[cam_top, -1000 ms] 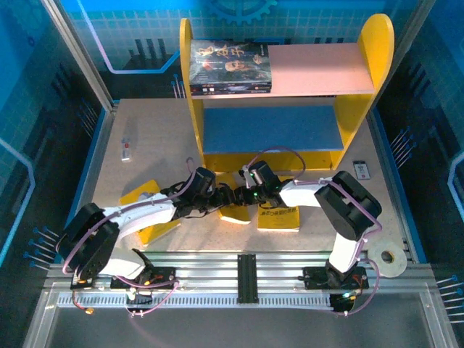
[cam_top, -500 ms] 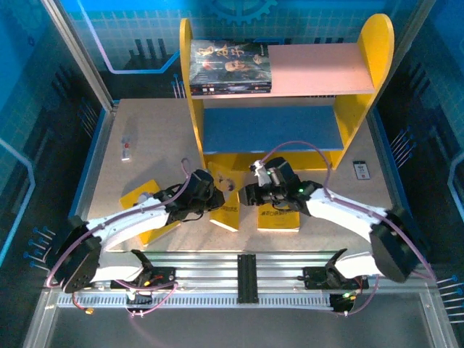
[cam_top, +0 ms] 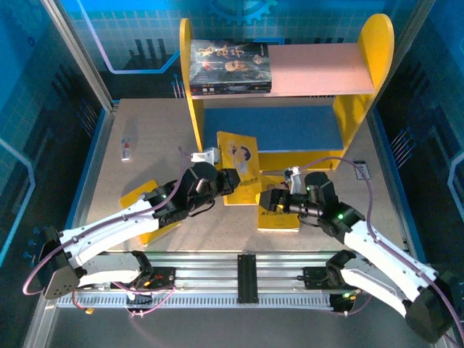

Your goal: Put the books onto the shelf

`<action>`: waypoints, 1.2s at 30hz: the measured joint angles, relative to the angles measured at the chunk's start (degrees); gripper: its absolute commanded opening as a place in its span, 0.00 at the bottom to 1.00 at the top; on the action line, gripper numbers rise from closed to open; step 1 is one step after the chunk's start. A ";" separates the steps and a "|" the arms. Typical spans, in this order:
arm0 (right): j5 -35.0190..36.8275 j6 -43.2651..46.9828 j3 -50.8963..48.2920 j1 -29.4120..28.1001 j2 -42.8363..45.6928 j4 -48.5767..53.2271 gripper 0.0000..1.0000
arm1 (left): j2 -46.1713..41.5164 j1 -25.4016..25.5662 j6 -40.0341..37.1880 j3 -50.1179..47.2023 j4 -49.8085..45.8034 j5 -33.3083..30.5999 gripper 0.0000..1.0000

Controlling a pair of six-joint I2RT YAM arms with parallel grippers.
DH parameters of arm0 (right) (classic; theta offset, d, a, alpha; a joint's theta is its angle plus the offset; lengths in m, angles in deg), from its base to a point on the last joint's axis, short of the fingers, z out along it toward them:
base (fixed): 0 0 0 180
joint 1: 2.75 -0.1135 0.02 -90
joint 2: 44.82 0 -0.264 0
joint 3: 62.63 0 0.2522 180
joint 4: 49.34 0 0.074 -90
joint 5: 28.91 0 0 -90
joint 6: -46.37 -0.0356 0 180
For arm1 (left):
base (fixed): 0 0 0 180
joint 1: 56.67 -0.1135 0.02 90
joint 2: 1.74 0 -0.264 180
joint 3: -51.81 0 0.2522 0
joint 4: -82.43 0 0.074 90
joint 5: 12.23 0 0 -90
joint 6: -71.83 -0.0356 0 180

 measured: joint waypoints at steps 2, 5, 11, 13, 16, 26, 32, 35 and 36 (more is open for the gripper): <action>-0.37 -2.99 -1.60 0.24 2.82 -0.66 0.93 | 1.18 0.00 -0.87 1.31 1.62 -1.68 0.00; -0.68 -7.34 -4.81 0.39 4.70 -4.42 0.97 | 3.48 0.00 -1.73 2.25 4.59 -3.58 0.00; 0.81 -19.15 -12.90 0.74 2.47 -18.58 0.99 | 8.94 0.33 -3.23 2.47 11.65 -7.08 0.00; 1.51 -21.73 -13.35 0.98 1.25 -22.38 1.00 | 10.32 0.70 -4.11 2.54 13.44 -8.13 0.00; 2.58 -23.98 -13.33 1.81 0.72 -27.23 1.00 | 12.07 1.20 -5.25 3.23 15.56 -9.35 0.00; 5.31 -28.26 -13.18 4.46 -2.10 -35.85 0.99 | 16.26 2.29 -7.30 3.52 29.55 -11.93 0.00; 5.77 -29.75 -12.61 5.99 -3.65 -39.54 0.95 | 18.56 3.34 -7.45 3.52 34.60 -12.17 0.00; 5.75 -30.67 -12.09 6.08 -4.90 -41.79 0.86 | 18.78 3.98 -7.48 3.52 36.39 -12.79 0.00; 5.77 -31.23 -11.85 6.08 -5.46 -43.04 0.83 | 18.84 4.13 -7.52 3.52 37.11 -13.22 0.00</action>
